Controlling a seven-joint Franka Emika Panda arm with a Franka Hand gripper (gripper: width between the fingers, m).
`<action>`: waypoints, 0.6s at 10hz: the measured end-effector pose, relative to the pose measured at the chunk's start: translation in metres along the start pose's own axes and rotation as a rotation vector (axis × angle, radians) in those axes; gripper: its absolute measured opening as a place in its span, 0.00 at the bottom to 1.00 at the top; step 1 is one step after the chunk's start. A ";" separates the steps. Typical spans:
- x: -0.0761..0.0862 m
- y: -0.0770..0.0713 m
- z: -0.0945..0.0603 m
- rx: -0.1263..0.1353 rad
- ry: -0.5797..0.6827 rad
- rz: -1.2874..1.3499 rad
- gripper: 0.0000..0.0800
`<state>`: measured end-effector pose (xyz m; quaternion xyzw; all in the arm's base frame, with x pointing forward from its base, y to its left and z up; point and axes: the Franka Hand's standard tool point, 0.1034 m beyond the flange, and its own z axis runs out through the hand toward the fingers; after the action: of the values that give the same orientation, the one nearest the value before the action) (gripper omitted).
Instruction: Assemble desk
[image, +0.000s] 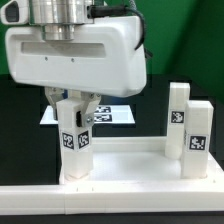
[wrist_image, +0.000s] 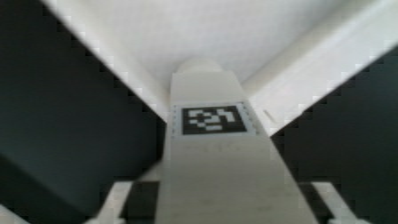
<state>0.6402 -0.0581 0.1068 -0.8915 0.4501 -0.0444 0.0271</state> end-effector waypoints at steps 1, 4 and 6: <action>-0.002 0.000 0.000 -0.008 0.005 0.196 0.36; -0.003 0.002 0.001 0.006 -0.016 0.715 0.36; -0.004 0.002 0.001 0.006 -0.021 0.772 0.36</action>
Offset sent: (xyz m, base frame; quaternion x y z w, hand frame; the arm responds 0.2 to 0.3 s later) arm 0.0244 -0.0124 0.0135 0.1205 0.0335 0.4053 0.9056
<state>0.6359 -0.0561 0.1050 -0.6569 0.7521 -0.0231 0.0489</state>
